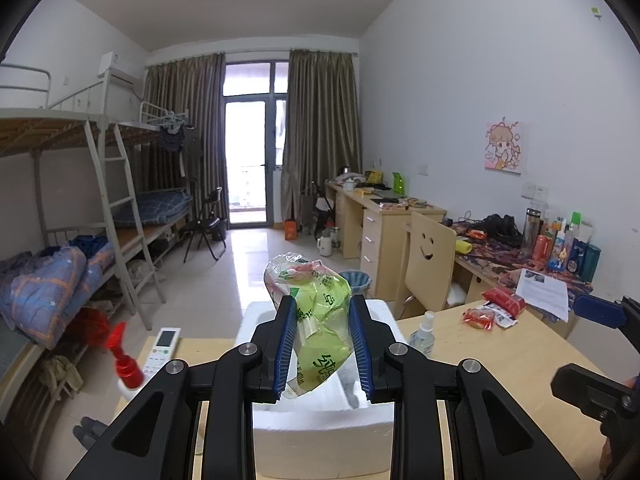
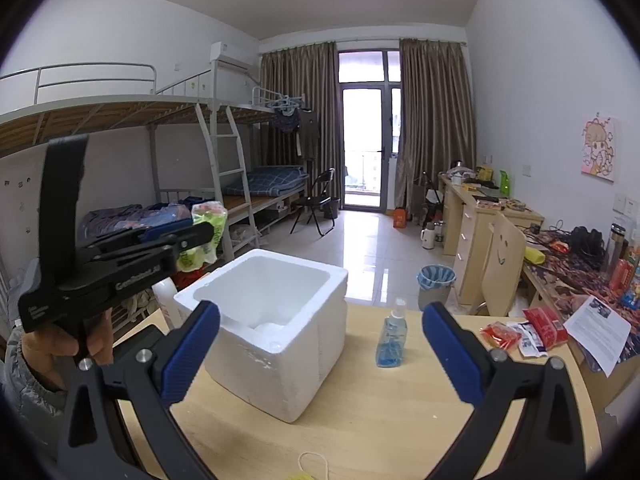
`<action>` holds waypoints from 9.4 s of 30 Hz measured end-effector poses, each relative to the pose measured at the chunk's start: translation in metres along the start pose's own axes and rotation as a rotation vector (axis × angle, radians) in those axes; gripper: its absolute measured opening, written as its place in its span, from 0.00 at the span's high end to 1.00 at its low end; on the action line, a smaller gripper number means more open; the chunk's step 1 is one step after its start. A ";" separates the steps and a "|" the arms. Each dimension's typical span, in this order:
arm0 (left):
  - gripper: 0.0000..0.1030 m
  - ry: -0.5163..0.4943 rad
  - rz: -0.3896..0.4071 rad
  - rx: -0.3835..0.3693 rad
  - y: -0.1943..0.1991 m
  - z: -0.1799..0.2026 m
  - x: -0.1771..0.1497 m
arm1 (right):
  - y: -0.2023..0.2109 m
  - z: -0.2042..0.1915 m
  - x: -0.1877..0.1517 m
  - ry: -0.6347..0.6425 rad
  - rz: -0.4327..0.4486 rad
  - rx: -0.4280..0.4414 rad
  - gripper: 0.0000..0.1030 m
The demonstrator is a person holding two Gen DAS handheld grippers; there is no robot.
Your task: Organize soft objects
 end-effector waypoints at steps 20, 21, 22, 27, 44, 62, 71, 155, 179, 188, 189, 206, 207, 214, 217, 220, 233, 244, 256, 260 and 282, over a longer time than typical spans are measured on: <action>0.72 0.009 -0.107 -0.054 -0.058 0.015 -0.004 | 0.005 0.036 -0.019 -0.072 -0.027 -0.062 0.01; 0.72 0.012 -0.110 -0.052 -0.060 0.015 -0.005 | 0.005 0.037 -0.020 -0.077 -0.030 -0.061 0.01; 0.72 0.012 -0.111 -0.051 -0.061 0.014 -0.005 | 0.004 0.039 -0.021 -0.082 -0.033 -0.061 0.01; 0.72 0.009 -0.116 -0.042 -0.065 0.013 -0.004 | -0.001 0.046 -0.021 -0.092 -0.046 -0.066 0.01; 0.10 0.006 -0.090 0.016 -0.061 0.016 -0.003 | 0.001 0.049 -0.022 -0.096 -0.055 -0.068 0.01; 0.01 0.008 -0.055 0.034 -0.020 0.017 0.000 | 0.020 0.039 -0.022 -0.073 -0.026 -0.045 0.01; 0.01 0.000 -0.021 0.054 0.021 0.018 0.001 | 0.043 0.028 -0.019 -0.061 0.005 -0.032 0.01; 0.01 -0.009 0.200 0.098 0.188 0.087 -0.131 | 0.138 0.004 -0.129 0.032 0.151 -0.032 0.01; 0.01 -0.016 0.081 0.026 0.142 0.096 -0.163 | 0.084 0.023 -0.160 -0.036 -0.046 0.021 0.01; 0.01 -0.007 0.044 0.018 0.126 0.094 -0.166 | 0.063 0.032 -0.167 -0.083 -0.132 0.031 0.01; 0.01 -0.006 0.040 0.016 0.125 0.094 -0.166 | 0.060 0.033 -0.167 -0.092 -0.138 0.034 0.01; 0.01 -0.001 -0.002 -0.028 0.100 0.092 -0.164 | 0.026 0.051 -0.175 -0.176 -0.306 0.053 0.16; 0.01 -0.002 -0.005 -0.030 0.098 0.092 -0.165 | 0.024 0.052 -0.176 -0.177 -0.311 0.054 0.19; 0.01 0.000 -0.023 -0.034 0.093 0.093 -0.166 | 0.013 0.051 -0.179 -0.186 -0.353 0.085 0.54; 0.01 -0.005 -0.037 -0.043 0.091 0.093 -0.166 | 0.016 0.047 -0.175 -0.154 -0.325 0.077 0.61; 0.01 -0.011 -0.038 -0.049 0.089 0.095 -0.165 | 0.020 0.044 -0.169 -0.131 -0.300 0.074 0.66; 0.01 -0.024 -0.035 -0.058 0.092 0.100 -0.164 | 0.021 0.045 -0.162 -0.103 -0.277 0.040 0.65; 0.01 -0.021 -0.044 -0.053 0.093 0.098 -0.168 | 0.026 0.040 -0.154 -0.120 -0.238 0.056 0.74; 0.01 -0.031 -0.040 -0.095 0.093 0.106 -0.164 | 0.040 0.053 -0.140 -0.198 -0.203 0.066 0.89; 0.01 -0.046 -0.037 -0.120 0.094 0.116 -0.161 | 0.058 0.058 -0.131 -0.199 -0.147 0.040 0.89; 0.01 -0.170 -0.120 -0.365 0.065 0.188 -0.153 | 0.113 0.108 -0.137 -0.268 -0.017 -0.136 0.89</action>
Point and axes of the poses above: each gripper's, at about its wrist camera, not at the fingertips, and y roughly against the way its jaws point, z to its right, x to its top, the point moved 2 cm from there along -y, roughly the way its jaws point, and after that the axes turned 10 degrees about -y, right-handed, at the moved point
